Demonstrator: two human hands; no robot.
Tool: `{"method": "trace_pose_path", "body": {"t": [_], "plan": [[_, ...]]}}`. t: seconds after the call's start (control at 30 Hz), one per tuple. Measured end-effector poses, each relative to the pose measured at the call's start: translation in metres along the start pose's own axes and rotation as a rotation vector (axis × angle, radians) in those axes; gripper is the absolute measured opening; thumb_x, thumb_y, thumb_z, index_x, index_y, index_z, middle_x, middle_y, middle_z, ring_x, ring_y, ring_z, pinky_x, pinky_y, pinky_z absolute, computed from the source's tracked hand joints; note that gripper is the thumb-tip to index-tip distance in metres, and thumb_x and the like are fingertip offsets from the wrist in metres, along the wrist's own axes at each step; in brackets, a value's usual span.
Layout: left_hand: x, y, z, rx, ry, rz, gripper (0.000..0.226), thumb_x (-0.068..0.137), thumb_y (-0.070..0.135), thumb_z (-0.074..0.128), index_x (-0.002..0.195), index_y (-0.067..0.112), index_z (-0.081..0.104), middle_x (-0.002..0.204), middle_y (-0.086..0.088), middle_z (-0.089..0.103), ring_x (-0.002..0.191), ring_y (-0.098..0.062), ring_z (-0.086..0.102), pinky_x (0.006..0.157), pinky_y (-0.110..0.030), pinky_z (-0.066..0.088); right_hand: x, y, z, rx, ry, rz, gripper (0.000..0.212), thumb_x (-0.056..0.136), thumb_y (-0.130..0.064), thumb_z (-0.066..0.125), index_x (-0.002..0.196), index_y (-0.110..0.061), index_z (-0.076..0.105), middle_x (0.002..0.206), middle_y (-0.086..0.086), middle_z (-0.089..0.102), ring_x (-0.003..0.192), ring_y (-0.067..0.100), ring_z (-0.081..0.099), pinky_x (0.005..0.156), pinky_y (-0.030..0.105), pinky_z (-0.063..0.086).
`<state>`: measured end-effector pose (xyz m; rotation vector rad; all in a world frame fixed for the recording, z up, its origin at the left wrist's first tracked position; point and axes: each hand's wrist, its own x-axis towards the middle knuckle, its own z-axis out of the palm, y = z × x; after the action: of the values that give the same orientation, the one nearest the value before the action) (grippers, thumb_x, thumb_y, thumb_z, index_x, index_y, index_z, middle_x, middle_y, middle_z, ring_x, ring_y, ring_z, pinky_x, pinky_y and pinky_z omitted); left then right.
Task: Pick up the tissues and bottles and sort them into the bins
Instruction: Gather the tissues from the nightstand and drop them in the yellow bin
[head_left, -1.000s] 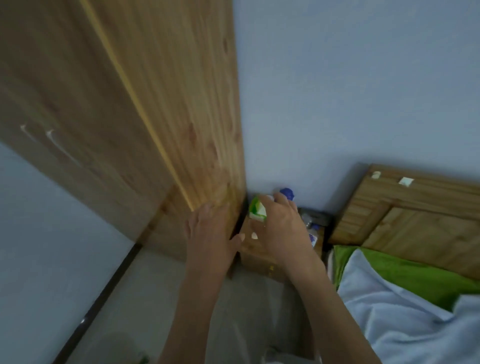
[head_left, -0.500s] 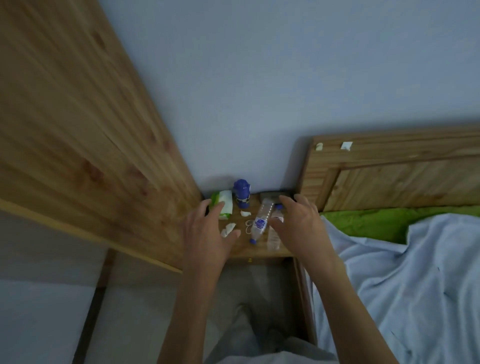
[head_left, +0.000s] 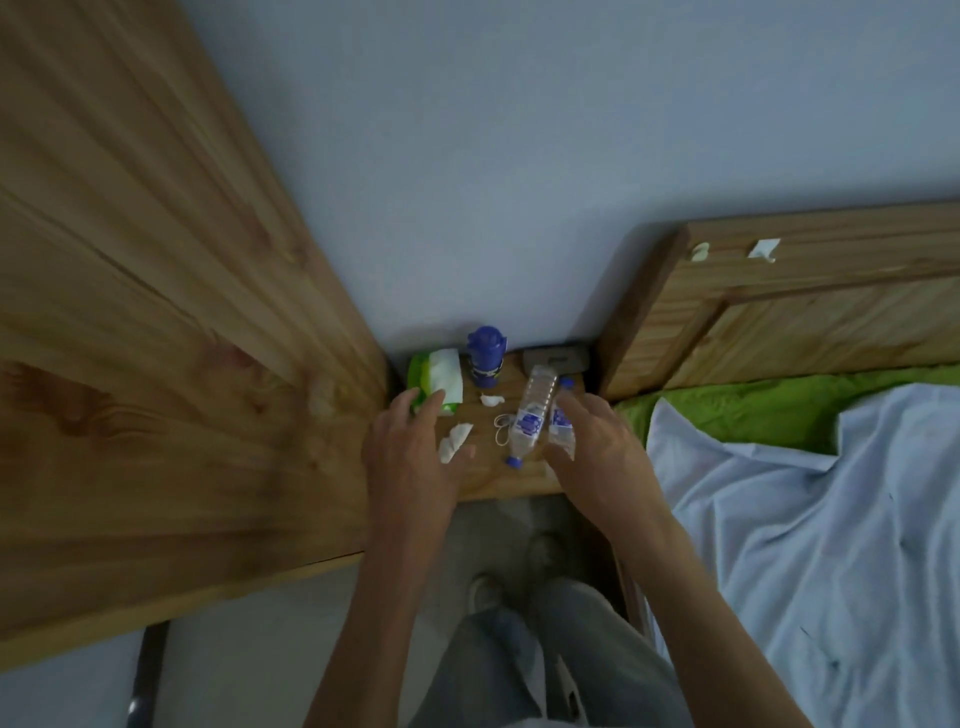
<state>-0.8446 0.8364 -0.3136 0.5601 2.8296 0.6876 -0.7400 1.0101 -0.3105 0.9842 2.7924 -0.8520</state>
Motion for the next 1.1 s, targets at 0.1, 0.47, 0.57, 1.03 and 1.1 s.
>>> {"method": "trace_pose_path", "body": {"t": [0.1, 0.47, 0.57, 1.03, 1.1], "plan": [[0.013, -0.021, 0.028, -0.012, -0.018, -0.023, 0.065, 0.084, 0.042, 0.084, 0.142, 0.025, 0.060, 0.148, -0.001, 0.054, 0.130, -0.024, 0.050, 0.102, -0.037, 0.042, 0.023, 0.002, 0.033, -0.044, -0.040, -0.046, 0.058, 0.088, -0.024, 0.065, 0.145, -0.024, 0.053, 0.146, 0.006, 0.052, 0.124, 0.035, 0.056, 0.101, 0.043, 0.050], [0.064, -0.108, 0.213, 0.016, -0.138, -0.179, 0.076, 0.081, 0.041, 0.087, 0.148, 0.032, 0.052, 0.145, 0.003, 0.050, 0.131, -0.024, 0.048, 0.099, -0.045, 0.053, 0.141, 0.065, 0.186, -0.066, -0.213, -0.147, 0.067, 0.090, -0.012, 0.071, 0.151, -0.026, 0.048, 0.151, 0.003, 0.048, 0.132, 0.029, 0.052, 0.101, 0.041, 0.050], [0.083, -0.129, 0.269, -0.006, -0.146, -0.200, 0.080, 0.083, 0.039, 0.086, 0.153, 0.033, 0.047, 0.155, -0.002, 0.046, 0.141, -0.026, 0.042, 0.111, -0.046, 0.046, 0.182, 0.087, 0.231, -0.071, -0.238, -0.185, 0.068, 0.090, -0.012, 0.073, 0.152, -0.024, 0.047, 0.148, 0.004, 0.051, 0.128, 0.029, 0.057, 0.097, 0.044, 0.056], [0.119, -0.178, 0.367, -0.104, -0.219, -0.281, 0.083, 0.084, 0.021, 0.086, 0.153, 0.042, 0.044, 0.159, -0.001, 0.033, 0.140, -0.030, 0.036, 0.109, -0.043, 0.047, 0.270, 0.125, 0.340, -0.282, -0.312, -0.236, 0.043, 0.093, -0.015, 0.061, 0.136, -0.020, 0.060, 0.130, 0.014, 0.059, 0.118, 0.039, 0.060, 0.090, 0.044, 0.053], [0.118, -0.179, 0.370, -0.084, -0.230, -0.275, 0.081, 0.086, 0.016, 0.084, 0.150, 0.047, 0.046, 0.155, -0.001, 0.035, 0.137, -0.027, 0.036, 0.106, -0.042, 0.050, 0.274, 0.124, 0.344, -0.301, -0.306, -0.222, 0.041, 0.094, -0.016, 0.062, 0.134, -0.022, 0.062, 0.129, 0.012, 0.060, 0.120, 0.038, 0.058, 0.088, 0.044, 0.054]]}}
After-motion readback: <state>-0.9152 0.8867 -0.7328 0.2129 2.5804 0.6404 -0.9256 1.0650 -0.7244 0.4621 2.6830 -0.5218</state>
